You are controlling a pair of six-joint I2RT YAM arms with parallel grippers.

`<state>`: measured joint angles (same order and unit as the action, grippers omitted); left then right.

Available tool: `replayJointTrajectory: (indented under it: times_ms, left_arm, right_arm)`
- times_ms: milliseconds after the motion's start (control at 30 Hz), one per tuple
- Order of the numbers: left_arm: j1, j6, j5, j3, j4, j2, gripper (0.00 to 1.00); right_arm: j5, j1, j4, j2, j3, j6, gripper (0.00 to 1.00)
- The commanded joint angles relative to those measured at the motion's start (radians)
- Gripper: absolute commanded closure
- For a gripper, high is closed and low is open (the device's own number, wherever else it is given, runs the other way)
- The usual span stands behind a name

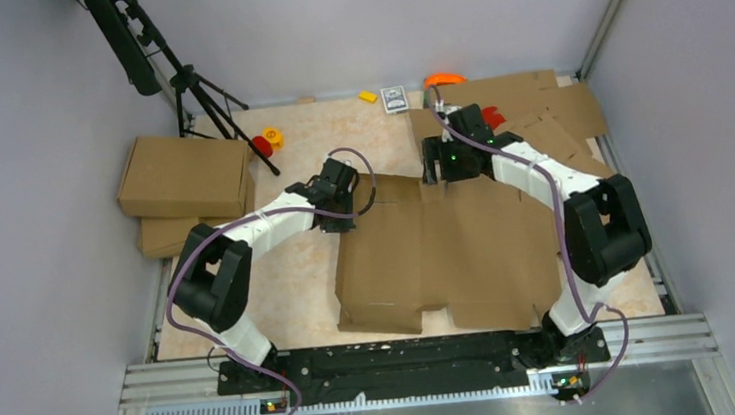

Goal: Fold the paper box

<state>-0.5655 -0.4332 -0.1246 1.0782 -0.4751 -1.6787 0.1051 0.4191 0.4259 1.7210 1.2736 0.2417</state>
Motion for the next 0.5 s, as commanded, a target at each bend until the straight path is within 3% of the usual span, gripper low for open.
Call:
replayJointTrajectory:
  times_ms: [0, 167, 300, 467]
  left_arm:
    - [-0.004, 0.001, -0.007, 0.035, 0.0, 0.012, 1.0]
    - [-0.006, -0.004, -0.003, 0.036, 0.0, 0.008, 1.0]
    - [-0.006, -0.006, 0.0, 0.037, 0.0, 0.009, 1.0]
    - [-0.005, -0.009, 0.005, 0.037, -0.002, 0.012, 1.0]
  right_arm:
    - [-0.061, -0.008, -0.094, -0.078, -0.065, 0.107, 0.27]
    - [-0.102, -0.008, -0.123, -0.059, -0.103, 0.133, 0.27]
    - [-0.094, -0.007, -0.14, -0.015, -0.093, 0.131, 0.41]
    - [-0.12, -0.008, -0.134, 0.029, -0.063, 0.087, 0.46]
